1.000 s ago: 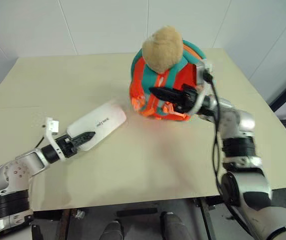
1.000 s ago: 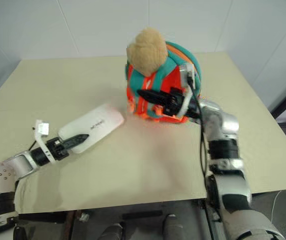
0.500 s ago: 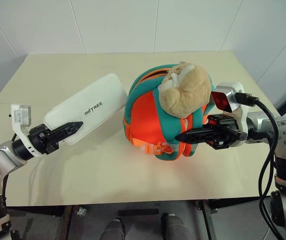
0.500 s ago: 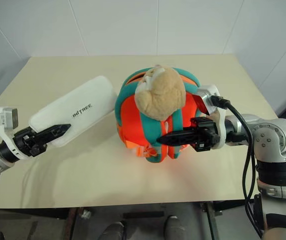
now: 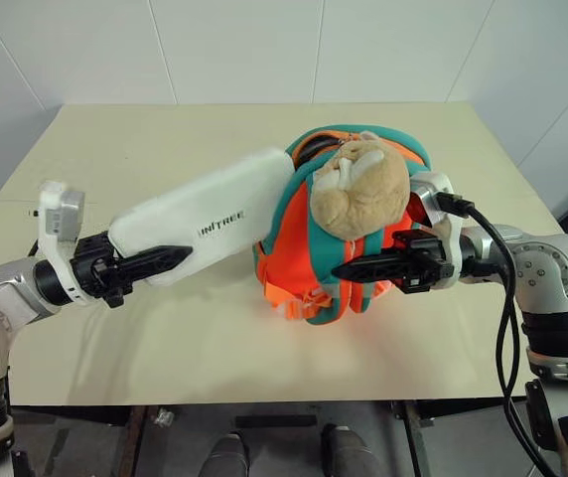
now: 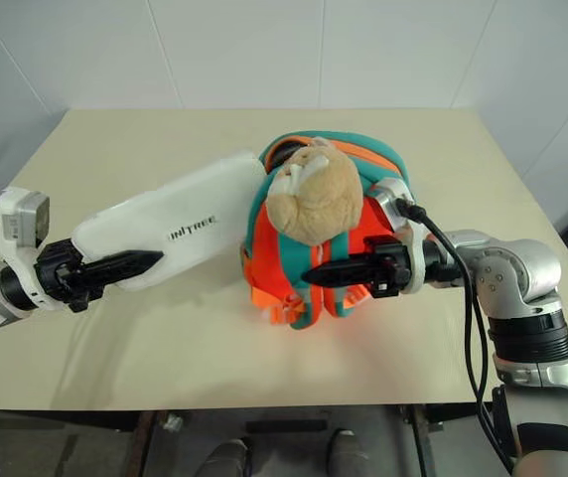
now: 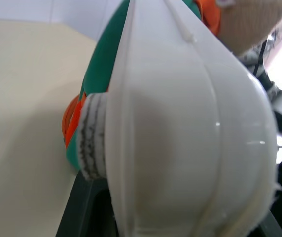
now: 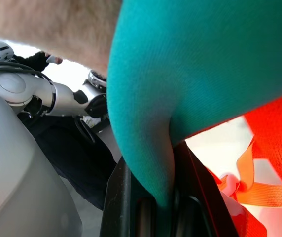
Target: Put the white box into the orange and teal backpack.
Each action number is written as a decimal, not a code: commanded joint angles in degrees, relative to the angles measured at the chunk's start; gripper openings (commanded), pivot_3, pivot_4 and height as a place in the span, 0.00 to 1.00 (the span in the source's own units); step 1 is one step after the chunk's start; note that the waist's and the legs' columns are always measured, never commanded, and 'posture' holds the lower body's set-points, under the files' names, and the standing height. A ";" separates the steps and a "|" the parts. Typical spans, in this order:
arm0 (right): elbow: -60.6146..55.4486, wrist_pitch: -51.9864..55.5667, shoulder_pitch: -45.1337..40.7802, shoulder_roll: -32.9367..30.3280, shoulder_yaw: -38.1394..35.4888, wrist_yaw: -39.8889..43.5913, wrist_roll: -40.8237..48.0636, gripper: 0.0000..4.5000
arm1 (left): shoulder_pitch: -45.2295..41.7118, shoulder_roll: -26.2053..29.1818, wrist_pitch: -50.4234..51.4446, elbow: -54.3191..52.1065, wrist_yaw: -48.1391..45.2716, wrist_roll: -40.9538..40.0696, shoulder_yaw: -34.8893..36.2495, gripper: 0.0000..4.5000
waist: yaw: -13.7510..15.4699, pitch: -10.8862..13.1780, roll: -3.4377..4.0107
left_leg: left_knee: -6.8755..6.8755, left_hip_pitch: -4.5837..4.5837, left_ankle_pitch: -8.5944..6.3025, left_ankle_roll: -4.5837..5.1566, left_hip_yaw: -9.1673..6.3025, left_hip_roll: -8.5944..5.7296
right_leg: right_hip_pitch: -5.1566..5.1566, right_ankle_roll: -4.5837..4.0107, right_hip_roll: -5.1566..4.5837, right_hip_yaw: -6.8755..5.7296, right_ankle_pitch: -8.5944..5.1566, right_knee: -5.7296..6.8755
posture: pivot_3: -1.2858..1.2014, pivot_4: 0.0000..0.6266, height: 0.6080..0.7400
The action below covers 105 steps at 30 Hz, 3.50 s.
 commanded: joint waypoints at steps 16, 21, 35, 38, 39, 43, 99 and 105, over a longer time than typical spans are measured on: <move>-4.20 -1.73 1.01 2.53 -1.03 -3.00 1.19 0.00 | -45.98 -24.10 -21.17 32.33 -7.97 34.14 -37.09 0.31 | -0.37 0.00 0.01 | 0.14 -0.26 0.07 0.02 -0.05 -0.09 | 0.02 0.33 -0.01 -0.02 0.13 -0.02 | 0.52 0.24 1.00; -6.42 -1.33 2.68 2.90 -2.50 -5.29 2.56 0.00 | -45.37 -27.53 -22.35 36.00 -8.85 35.03 -35.93 0.31 | 0.08 0.00 0.02 | 0.09 -0.31 0.07 0.02 -0.06 -0.09 | -0.03 0.35 -0.03 -0.03 0.03 0.00 | 0.52 0.24 1.00; -5.29 -3.30 3.75 3.32 -1.58 -6.57 1.92 0.00 | -41.64 -12.64 -24.55 27.45 -19.03 24.52 -21.19 0.97 | -0.60 0.01 0.03 | 0.19 -0.26 0.12 0.07 -0.08 -0.09 | -0.29 0.20 -0.02 0.02 -0.04 0.58 | 0.52 0.24 1.00; -4.01 -4.18 3.16 3.54 -0.71 -5.76 1.05 0.00 | -40.15 -9.78 -22.76 23.03 -18.80 23.87 -20.13 0.97 | -0.34 0.01 0.03 | 0.19 -0.26 0.12 0.07 -0.10 -0.08 | -0.29 0.19 -0.02 0.02 -0.05 0.71 | 0.52 0.24 1.00; -3.58 -4.48 2.94 3.70 -0.38 -5.53 0.70 0.00 | -39.59 -9.32 -21.06 20.30 -18.18 22.54 -19.35 0.97 | -0.24 0.01 0.03 | 0.20 -0.26 0.12 0.07 -0.09 -0.09 | -0.28 0.20 -0.03 0.02 -0.05 0.75 | 0.52 0.24 1.00; -1.96 -5.49 1.97 4.24 0.80 -4.32 -0.71 0.00 | -38.68 -9.29 -14.30 11.23 -14.28 17.29 -17.09 0.97 | -0.06 0.02 0.02 | 0.25 -0.27 0.14 0.07 -0.12 -0.09 | -0.28 0.19 -0.02 0.02 -0.05 0.79 | 0.52 0.24 1.00; -3.53 -7.48 4.71 7.82 -1.12 -7.54 -1.74 0.00 | -42.63 4.14 -29.73 34.63 -18.50 30.23 -23.44 0.23 | -1.50 0.00 0.04 | 0.42 -0.12 0.25 0.02 -0.12 -0.09 | -0.28 0.13 0.02 0.07 -0.04 1.00 | 0.52 0.24 1.00; -4.96 -7.18 6.01 7.83 -1.90 -9.29 -0.67 0.00 | -40.23 3.37 -26.65 32.79 -20.86 29.84 -23.64 0.23 | -1.27 0.02 0.01 | 0.44 -0.24 0.25 0.03 -0.19 -0.10 | -0.28 0.13 0.02 0.06 -0.04 1.01 | 0.52 0.24 1.00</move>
